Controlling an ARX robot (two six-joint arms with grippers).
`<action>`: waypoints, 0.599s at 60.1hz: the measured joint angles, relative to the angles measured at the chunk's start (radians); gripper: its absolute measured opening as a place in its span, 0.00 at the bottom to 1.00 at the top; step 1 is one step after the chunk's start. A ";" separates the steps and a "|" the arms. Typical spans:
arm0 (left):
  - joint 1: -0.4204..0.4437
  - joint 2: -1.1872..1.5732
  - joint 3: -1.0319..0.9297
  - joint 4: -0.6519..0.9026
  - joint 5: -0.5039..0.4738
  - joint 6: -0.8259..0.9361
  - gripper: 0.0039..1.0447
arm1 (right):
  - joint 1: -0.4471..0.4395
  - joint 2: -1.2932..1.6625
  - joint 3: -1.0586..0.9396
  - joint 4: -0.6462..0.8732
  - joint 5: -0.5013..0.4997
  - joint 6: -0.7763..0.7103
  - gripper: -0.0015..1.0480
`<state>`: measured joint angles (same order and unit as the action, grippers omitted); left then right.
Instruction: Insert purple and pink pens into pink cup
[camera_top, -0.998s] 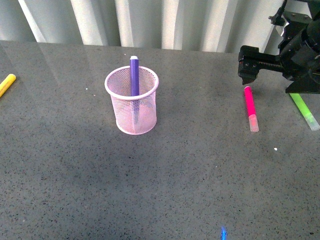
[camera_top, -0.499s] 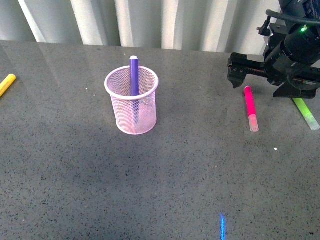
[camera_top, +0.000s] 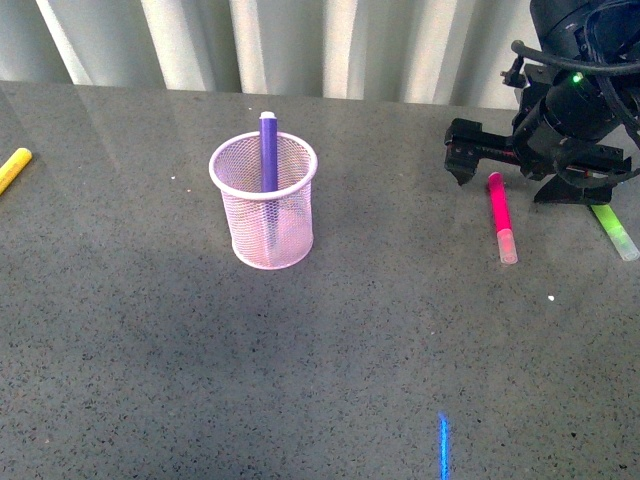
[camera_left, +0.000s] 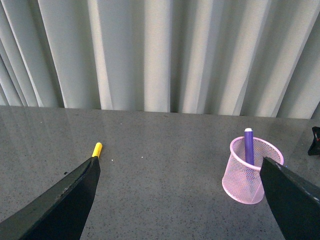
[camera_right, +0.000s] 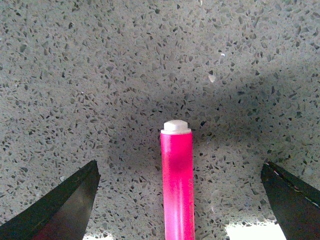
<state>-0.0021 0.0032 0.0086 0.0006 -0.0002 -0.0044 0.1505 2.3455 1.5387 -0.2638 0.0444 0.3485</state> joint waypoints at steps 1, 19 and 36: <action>0.000 0.000 0.000 0.000 0.000 0.000 0.94 | 0.000 0.001 0.002 0.000 0.000 0.000 0.93; 0.000 0.000 0.000 0.000 0.000 0.000 0.94 | 0.015 0.026 0.038 -0.021 0.014 0.002 0.73; 0.000 0.000 0.000 0.000 0.000 0.000 0.94 | 0.030 0.029 0.039 -0.018 0.014 0.001 0.31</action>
<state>-0.0021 0.0032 0.0086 0.0006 -0.0002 -0.0044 0.1806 2.3745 1.5772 -0.2813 0.0586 0.3496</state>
